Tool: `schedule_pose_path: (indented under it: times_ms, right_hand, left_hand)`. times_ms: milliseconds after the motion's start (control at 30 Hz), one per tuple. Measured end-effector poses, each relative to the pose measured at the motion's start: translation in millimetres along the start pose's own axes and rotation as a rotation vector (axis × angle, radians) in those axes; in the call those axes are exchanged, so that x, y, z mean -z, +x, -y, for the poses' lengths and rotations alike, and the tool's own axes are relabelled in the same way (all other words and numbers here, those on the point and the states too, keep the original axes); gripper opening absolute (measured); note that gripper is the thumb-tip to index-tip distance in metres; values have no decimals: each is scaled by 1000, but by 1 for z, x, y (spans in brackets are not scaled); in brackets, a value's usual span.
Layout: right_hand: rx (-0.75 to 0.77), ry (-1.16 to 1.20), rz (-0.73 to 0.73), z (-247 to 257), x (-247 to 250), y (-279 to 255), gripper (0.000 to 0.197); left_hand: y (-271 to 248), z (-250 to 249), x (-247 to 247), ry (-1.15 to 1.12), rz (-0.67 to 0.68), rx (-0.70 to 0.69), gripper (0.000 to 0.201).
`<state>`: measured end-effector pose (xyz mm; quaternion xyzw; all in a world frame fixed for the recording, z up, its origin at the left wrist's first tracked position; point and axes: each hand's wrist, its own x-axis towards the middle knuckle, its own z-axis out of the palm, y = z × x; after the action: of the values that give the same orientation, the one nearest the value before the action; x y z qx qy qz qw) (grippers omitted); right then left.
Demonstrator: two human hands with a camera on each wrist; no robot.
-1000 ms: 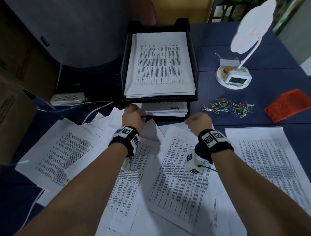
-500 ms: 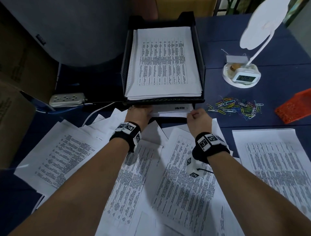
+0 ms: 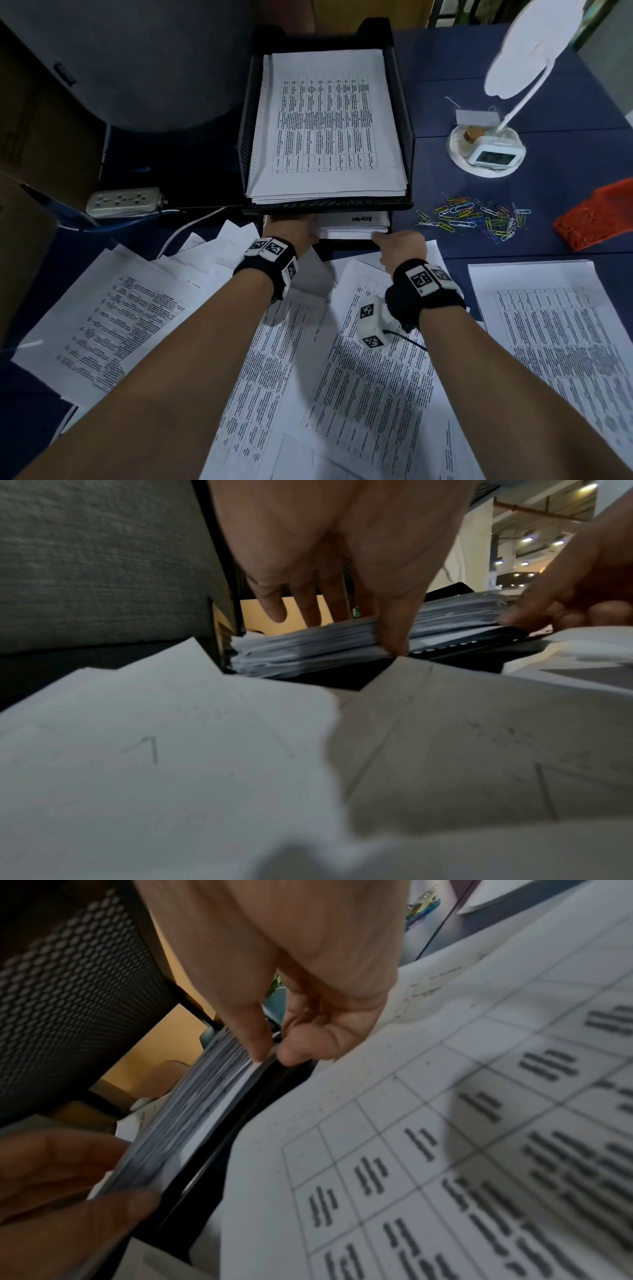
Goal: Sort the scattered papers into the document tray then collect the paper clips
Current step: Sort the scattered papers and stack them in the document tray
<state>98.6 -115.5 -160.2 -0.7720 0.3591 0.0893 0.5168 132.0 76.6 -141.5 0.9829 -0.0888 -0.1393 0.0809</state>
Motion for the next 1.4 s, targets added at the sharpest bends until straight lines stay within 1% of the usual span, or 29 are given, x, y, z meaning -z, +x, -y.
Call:
schedule_pose_path:
  times_ms: [100, 167, 233, 367, 433, 533, 600, 667, 700, 767, 867, 967, 1000, 1067, 1100, 1167, 1200, 1233, 1300, 1400]
  right_hand:
    - [11, -36, 68, 1, 2, 0, 29]
    - [10, -1, 117, 1, 4, 1, 24]
    - [13, 55, 149, 2, 4, 2, 23]
    - [28, 67, 144, 4, 4, 2, 24]
    - [36, 123, 100, 3, 2, 0, 26]
    - [48, 276, 51, 3, -3, -3, 29]
    - [49, 301, 58, 3, -4, -3, 30]
    - [40, 300, 58, 3, -2, -2, 31]
    - [35, 307, 58, 4, -2, -1, 31]
    - [41, 291, 62, 5, 0, -2, 31]
    - [52, 275, 60, 7, 2, -5, 29]
    - [32, 295, 48, 13, 2, -2, 16]
    - [28, 270, 46, 15, 2, -1, 15]
    - [16, 236, 37, 16, 3, 2, 19]
    - [11, 229, 32, 16, 5, 1, 22]
    - [3, 263, 6, 14, 8, -2, 25]
    - [-2, 299, -6, 12, 9, -4, 24]
    - [4, 320, -11, 10, 11, -7, 24]
    - [34, 300, 14, 5, 15, -11, 24]
    - [65, 252, 69, -3, 27, -14, 24]
  left_hand:
    - [7, 3, 1, -123, 82, 83, 53]
    - [12, 6, 1, -167, 111, 108, 61]
    - [16, 9, 0, -175, 127, 122, 68]
    - [23, 17, -4, -136, 212, 183, 82]
    - [23, 19, -6, -140, 171, 139, 74]
    - [15, 15, -8, -102, 13, -45, 52]
    - [13, 9, -7, -33, -22, -141, 46]
    - [15, 6, -9, 18, -83, -182, 39]
    - [15, 4, -9, 16, -131, -182, 34]
    - [14, 1, -9, 59, -165, -166, 30]
    - [14, 3, -11, 112, -156, -137, 33]
    - [10, 4, -11, 179, -178, -158, 36]
    - [6, 4, -11, 199, -174, -164, 36]
    - [-1, 4, -12, 217, -150, -204, 34]
    - [-5, 4, -11, 196, -99, -217, 32]
    - [-8, 7, -14, 153, -105, -230, 27]
    - [-9, 7, -14, 120, -90, -213, 27]
    - [-10, 7, -15, 99, -71, -187, 31]
    - [-12, 12, -17, 63, -59, -182, 38]
    - [-23, 17, -21, 24, -45, -232, 40]
